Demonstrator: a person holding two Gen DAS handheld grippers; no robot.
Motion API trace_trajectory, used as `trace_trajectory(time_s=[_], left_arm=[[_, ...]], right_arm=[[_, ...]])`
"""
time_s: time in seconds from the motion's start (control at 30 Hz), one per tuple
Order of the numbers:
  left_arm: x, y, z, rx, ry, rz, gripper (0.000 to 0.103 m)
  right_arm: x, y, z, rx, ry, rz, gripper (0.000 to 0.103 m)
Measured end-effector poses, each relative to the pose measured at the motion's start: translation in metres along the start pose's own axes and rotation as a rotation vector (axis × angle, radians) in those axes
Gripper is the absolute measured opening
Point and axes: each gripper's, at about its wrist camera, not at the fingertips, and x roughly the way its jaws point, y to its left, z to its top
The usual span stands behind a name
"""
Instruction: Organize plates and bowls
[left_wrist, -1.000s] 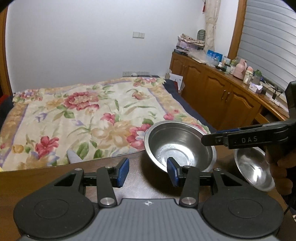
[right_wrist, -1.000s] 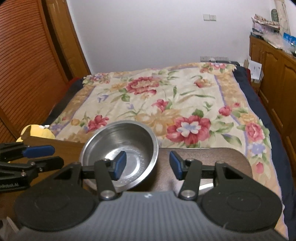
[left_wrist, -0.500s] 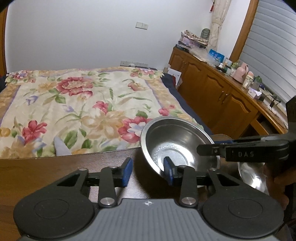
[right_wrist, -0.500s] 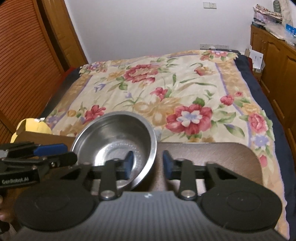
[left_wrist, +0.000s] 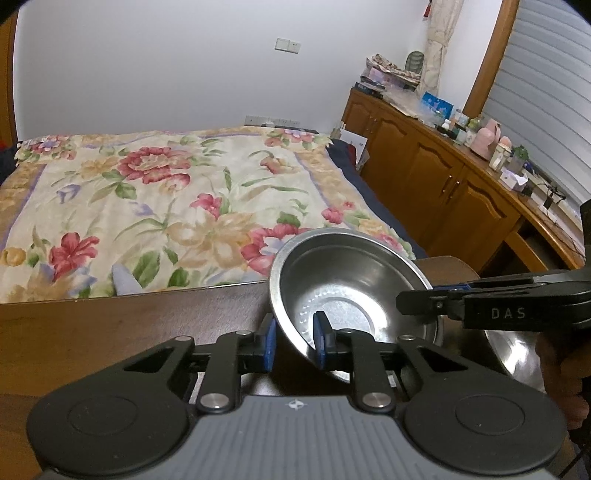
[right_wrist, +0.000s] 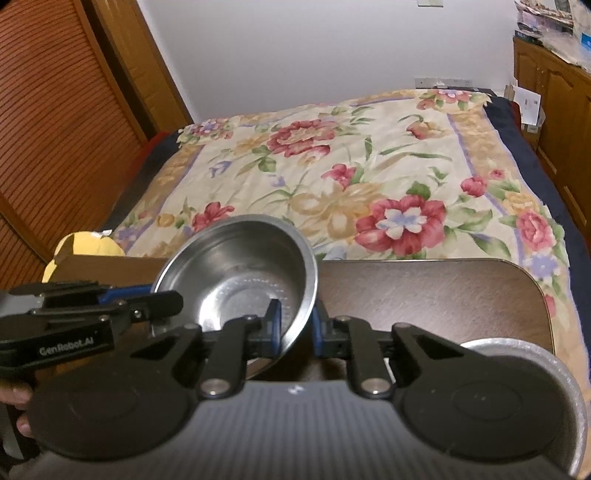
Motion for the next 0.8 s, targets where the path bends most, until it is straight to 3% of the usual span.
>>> trace_trajectory(time_s=[0.3,0.8], left_arm=[[-0.017,-0.003,-0.007,0.010,0.001,0.023,0.018],[-0.081,-0.030,-0.008,0.051,-0.081,0.007,0.018]], right_arm=[[-0.002,0.006,-0.004,-0.017,0.021,0.025,0.017],[-0.063,0.021,-0.008,-0.007,-0.062,0.038,0.014]])
